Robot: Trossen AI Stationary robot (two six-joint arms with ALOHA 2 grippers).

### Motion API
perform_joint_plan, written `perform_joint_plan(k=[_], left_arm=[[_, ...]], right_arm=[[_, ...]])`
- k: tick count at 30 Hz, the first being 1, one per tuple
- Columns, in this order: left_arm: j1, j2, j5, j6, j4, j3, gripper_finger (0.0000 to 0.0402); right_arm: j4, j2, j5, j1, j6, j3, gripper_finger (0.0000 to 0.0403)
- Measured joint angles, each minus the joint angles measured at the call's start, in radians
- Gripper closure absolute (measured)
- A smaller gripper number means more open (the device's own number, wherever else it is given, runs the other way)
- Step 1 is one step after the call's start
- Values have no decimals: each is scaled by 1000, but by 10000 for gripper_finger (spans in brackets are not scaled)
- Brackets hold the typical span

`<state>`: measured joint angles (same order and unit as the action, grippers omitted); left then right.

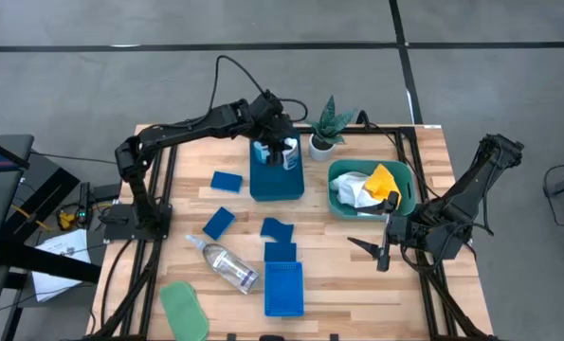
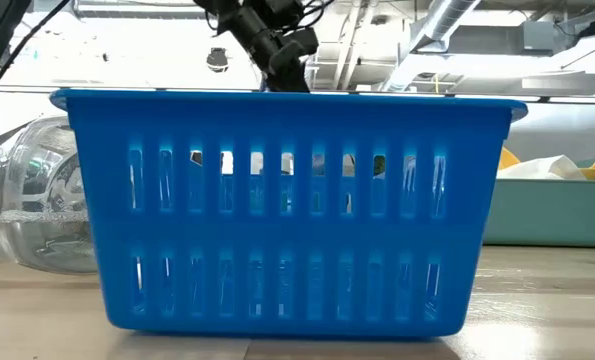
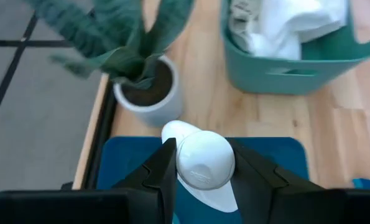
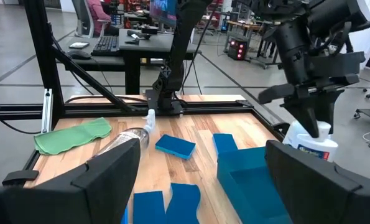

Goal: Pick & Place Kitchen Items
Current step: Put the white plastic restorer bottle into the blue bin

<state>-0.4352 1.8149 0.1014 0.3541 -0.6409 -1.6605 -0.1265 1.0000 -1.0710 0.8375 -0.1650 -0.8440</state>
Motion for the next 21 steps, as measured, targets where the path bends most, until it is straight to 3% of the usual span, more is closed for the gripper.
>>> perform_joint_plan(k=[21], left_arm=[[-9,0,-70,-39,97,71,292]], right_arm=[[0,0,0,0,0,0,67]])
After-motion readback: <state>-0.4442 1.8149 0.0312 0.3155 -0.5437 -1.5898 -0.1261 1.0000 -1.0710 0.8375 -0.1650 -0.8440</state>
